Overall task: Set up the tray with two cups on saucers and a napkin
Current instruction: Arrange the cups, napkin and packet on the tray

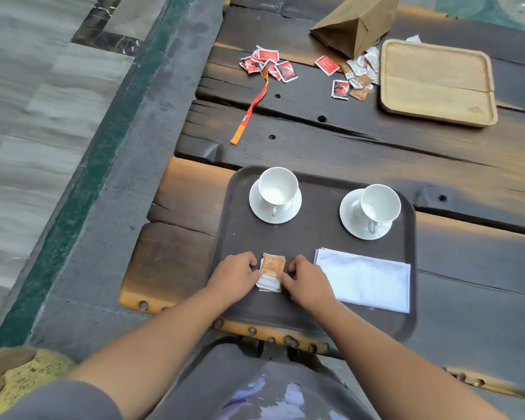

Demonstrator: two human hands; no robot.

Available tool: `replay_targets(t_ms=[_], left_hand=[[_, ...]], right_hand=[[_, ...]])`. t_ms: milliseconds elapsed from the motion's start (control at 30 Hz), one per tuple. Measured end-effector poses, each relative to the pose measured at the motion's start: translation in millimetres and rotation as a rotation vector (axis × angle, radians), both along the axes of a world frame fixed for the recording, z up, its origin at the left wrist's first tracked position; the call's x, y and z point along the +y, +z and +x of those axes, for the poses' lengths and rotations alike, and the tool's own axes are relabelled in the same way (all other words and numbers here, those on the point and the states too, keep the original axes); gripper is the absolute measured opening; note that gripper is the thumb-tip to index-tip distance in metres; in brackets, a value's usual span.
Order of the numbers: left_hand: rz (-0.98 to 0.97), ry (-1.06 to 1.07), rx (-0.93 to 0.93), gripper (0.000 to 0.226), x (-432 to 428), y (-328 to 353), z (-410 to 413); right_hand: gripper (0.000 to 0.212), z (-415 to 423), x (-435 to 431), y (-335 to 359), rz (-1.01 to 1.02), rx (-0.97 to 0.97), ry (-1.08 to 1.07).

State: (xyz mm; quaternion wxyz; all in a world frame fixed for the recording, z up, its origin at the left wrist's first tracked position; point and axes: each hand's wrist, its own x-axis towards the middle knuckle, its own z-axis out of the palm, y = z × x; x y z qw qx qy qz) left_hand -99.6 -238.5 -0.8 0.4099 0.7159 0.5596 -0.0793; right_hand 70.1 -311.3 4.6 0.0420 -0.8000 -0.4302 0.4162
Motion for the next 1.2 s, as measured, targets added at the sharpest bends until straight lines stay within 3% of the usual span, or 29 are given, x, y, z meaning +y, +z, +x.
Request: replay_targets(t_ms=[733,1200], left_hand=[[-0.011,0.012,-0.09,0.004,10.4,-12.9,2.8],[-0.003,0.022,-0.106,0.009,25.0,-15.2,-5.9]], right_hand=[[0.02,-19.3,13.9,-7.9,0.045,0.03,-0.103],[0.017,-28.0,27.1,-11.9,0.06,0.072,-0.138]])
